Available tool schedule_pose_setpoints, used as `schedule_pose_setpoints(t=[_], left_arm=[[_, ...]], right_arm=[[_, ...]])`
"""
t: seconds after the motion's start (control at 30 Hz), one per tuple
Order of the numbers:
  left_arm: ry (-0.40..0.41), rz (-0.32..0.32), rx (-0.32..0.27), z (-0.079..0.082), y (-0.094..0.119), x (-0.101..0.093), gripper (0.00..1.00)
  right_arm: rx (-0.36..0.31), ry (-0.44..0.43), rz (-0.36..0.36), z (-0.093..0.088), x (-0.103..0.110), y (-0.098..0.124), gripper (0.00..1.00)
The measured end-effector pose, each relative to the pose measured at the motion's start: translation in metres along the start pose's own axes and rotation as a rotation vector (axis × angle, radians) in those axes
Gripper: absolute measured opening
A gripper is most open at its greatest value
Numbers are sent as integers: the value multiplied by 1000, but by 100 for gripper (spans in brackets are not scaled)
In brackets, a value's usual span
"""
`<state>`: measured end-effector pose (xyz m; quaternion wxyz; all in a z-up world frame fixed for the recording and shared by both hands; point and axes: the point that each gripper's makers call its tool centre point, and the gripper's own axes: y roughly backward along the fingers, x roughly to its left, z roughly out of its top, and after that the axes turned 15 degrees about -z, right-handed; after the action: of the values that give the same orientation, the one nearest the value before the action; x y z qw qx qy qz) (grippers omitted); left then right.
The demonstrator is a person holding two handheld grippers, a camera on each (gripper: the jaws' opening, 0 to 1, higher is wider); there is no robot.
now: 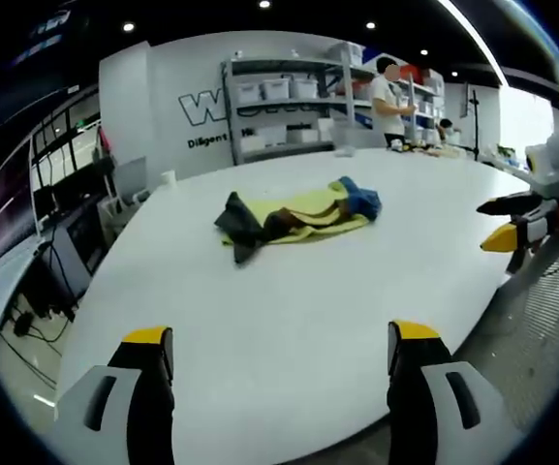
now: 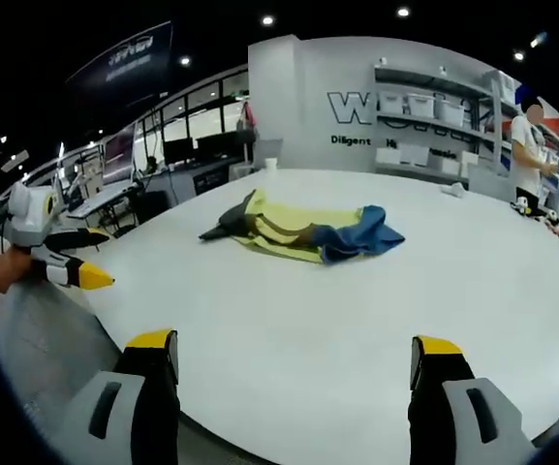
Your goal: Fold the garment on the visible template until the final outline fits inside the template.
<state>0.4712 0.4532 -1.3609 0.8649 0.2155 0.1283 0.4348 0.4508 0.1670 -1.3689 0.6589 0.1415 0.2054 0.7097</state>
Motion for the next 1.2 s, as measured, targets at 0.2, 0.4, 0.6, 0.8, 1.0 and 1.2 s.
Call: schedule_pose_setpoints(t=[0.2,0.4,0.6,0.8,1.0,1.2], left_arm=[[-1,2,-7,1,1,1,91],[0,3,-16,3,1,1,90],[3,5,-17,3,1,3,90],[4,4,-19,3,0,3,89],[5,3,-19,3,0,3,89],[6,4,-14,2,0,4,89]], right_arm=[[-6,-3,-6,2,-1,0,99],[-6,-6,-11,2,-1,-1,99],[-9,-13,-16,3,-2,-1,99],[-9,-17,-19,4,-3,-2,99],[-11,-18,-21,4,-3,-2,99],[-11,-19,-25,4,-4,-2,98]])
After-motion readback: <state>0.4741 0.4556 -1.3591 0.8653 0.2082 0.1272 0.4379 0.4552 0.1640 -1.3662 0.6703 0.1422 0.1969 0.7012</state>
